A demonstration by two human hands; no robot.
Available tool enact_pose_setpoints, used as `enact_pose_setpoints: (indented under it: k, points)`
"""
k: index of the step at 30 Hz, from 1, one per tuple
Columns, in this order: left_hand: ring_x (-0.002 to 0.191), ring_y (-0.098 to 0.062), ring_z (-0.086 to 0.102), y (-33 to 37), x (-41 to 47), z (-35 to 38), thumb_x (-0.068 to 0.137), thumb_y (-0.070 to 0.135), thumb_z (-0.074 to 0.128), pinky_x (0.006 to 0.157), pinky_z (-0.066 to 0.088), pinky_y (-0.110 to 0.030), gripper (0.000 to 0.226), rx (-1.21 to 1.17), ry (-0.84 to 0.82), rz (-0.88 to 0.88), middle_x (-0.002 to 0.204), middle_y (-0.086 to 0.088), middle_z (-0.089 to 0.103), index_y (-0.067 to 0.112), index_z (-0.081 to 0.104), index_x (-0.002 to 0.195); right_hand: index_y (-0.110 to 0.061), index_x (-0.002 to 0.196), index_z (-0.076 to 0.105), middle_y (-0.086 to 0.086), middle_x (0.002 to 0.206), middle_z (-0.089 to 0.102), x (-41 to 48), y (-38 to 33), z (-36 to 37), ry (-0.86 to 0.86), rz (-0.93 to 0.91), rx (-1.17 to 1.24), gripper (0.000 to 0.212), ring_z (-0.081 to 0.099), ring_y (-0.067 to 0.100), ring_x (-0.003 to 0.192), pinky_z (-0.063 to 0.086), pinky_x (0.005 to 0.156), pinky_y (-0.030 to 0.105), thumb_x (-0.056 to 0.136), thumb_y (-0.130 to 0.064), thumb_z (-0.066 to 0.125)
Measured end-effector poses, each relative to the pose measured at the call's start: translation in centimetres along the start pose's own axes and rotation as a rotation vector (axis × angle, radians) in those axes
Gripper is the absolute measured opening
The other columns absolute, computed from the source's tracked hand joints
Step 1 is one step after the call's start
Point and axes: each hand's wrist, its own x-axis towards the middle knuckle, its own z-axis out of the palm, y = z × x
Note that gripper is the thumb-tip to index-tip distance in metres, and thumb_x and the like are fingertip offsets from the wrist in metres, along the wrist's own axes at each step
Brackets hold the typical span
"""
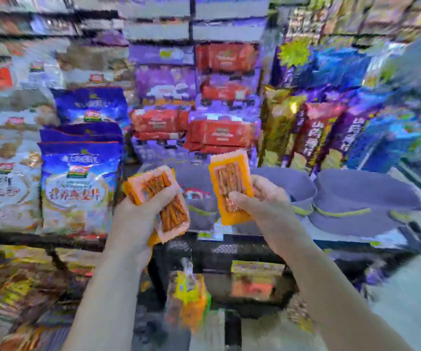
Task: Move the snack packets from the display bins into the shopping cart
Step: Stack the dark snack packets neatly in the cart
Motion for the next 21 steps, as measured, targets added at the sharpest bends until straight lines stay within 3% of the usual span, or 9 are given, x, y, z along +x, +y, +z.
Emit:
enact_pose_setpoints:
  k: [3, 6, 8, 10, 13, 18, 21]
  points:
    - [0.111, -0.039, 0.074, -0.4, -1.1, 6.7, 0.089, 0.027, 0.084, 0.097, 0.057, -0.066, 0.038, -0.008, -0.088, 0.038, 0.117, -0.018, 0.078, 0.013, 0.073, 0.123, -0.014, 0.107, 0.072, 0.009, 0.098, 0.076, -1.4, -0.9, -6.9, 0.077, -0.023, -0.006, 0.025, 0.066, 0.02, 0.086, 0.057, 0.078, 0.041, 0.083, -0.014, 0.073]
    - [0.104, -0.039, 0.076, -1.8, -2.4, 13.6, 0.087, 0.024, 0.085, 0.09, 0.059, -0.069, 0.032, -0.014, -0.169, 0.028, 0.111, -0.018, 0.079, 0.015, 0.076, 0.115, -0.016, 0.104, 0.073, 0.007, 0.096, 0.077, -2.5, -1.2, -13.5, 0.172, -0.024, -0.067, 0.017, 0.069, 0.02, 0.083, 0.059, 0.079, 0.042, 0.092, -0.004, 0.073]
    - [0.096, -0.034, 0.077, -2.1, -2.7, 17.2, 0.076, 0.024, 0.092, 0.087, 0.06, -0.068, 0.031, -0.016, -0.216, 0.009, 0.109, -0.017, 0.08, 0.017, 0.079, 0.104, -0.019, 0.106, 0.074, 0.006, 0.099, 0.079, -3.1, -1.4, -17.3, 0.242, 0.01, -0.093, 0.016, 0.075, 0.028, 0.087, 0.064, 0.08, 0.049, 0.094, -0.008, 0.073]
    - [0.088, -0.029, 0.075, -2.5, -2.6, 20.7, 0.07, 0.018, 0.094, 0.084, 0.062, -0.062, 0.029, -0.057, -0.269, -0.009, 0.101, -0.012, 0.081, 0.017, 0.08, 0.095, -0.018, 0.11, 0.074, 0.008, 0.101, 0.079, -3.3, -1.5, -20.5, 0.302, 0.028, -0.099, 0.018, 0.075, 0.034, 0.095, 0.061, 0.085, 0.058, 0.094, -0.01, 0.074]
    - [0.079, -0.02, 0.076, -3.6, -1.7, 25.5, 0.081, 0.012, 0.085, 0.075, 0.062, -0.043, 0.012, -0.035, -0.335, 0.013, 0.095, -0.006, 0.081, 0.018, 0.081, 0.09, -0.018, 0.112, 0.073, 0.006, 0.102, 0.079, -2.7, -1.3, -24.3, 0.374, 0.043, -0.11, 0.021, 0.076, 0.029, 0.096, 0.059, 0.09, 0.06, 0.093, -0.01, 0.075]
    - [0.084, -0.021, 0.079, -4.7, 1.5, 32.0, 0.077, 0.019, 0.088, 0.072, 0.065, -0.044, 0.012, -0.023, -0.433, -0.007, 0.098, -0.007, 0.082, 0.027, 0.084, 0.086, -0.02, 0.11, 0.075, 0.004, 0.1, 0.08, -0.4, -0.1, -29.4, 0.483, 0.038, -0.129, 0.027, 0.076, 0.028, 0.096, 0.06, 0.09, 0.057, 0.084, -0.022, 0.079]
    - [0.082, -0.024, 0.079, -5.8, 4.4, 35.9, 0.081, 0.017, 0.087, 0.068, 0.064, -0.045, 0.01, -0.021, -0.473, -0.039, 0.097, -0.01, 0.082, 0.023, 0.084, 0.088, -0.019, 0.107, 0.076, 0.006, 0.098, 0.079, 1.7, 1.1, -32.6, 0.538, 0.048, -0.163, 0.019, 0.074, 0.033, 0.098, 0.057, 0.092, 0.061, 0.089, -0.015, 0.079]
